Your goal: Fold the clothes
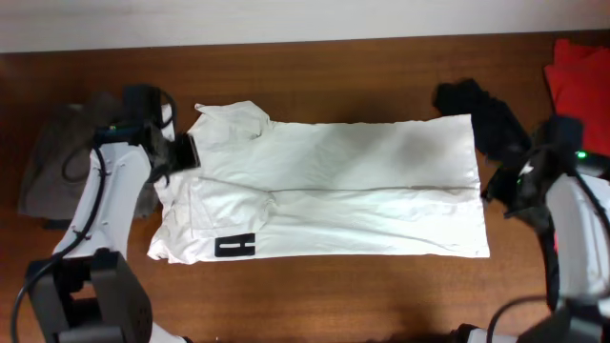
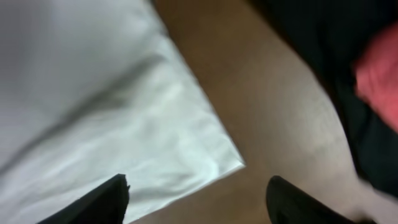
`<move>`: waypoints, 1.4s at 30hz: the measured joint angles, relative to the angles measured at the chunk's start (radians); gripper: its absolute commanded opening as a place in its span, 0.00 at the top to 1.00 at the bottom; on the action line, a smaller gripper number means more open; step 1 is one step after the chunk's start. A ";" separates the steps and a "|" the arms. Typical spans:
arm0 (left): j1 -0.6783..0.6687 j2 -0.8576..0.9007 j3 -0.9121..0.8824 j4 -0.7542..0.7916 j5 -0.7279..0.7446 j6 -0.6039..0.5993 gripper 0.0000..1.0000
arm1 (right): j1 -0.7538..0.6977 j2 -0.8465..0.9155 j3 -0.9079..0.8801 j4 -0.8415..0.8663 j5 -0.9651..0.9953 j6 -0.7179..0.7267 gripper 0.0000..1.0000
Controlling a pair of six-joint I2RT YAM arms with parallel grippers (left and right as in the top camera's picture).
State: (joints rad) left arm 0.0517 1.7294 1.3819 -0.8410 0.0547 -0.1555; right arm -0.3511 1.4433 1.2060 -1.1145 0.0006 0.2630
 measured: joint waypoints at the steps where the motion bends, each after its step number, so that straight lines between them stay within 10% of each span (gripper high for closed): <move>1: 0.000 -0.002 0.022 0.019 0.014 0.019 0.35 | 0.000 -0.017 0.016 -0.001 -0.032 -0.028 0.21; 42: -0.001 0.473 0.071 0.695 0.139 0.167 0.48 | 0.001 -0.063 0.042 -0.061 -0.219 -0.219 0.20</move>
State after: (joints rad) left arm 0.0509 2.2021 1.4532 -0.1459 0.1940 0.0120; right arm -0.3500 1.3804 1.2476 -1.1759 -0.2188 0.0444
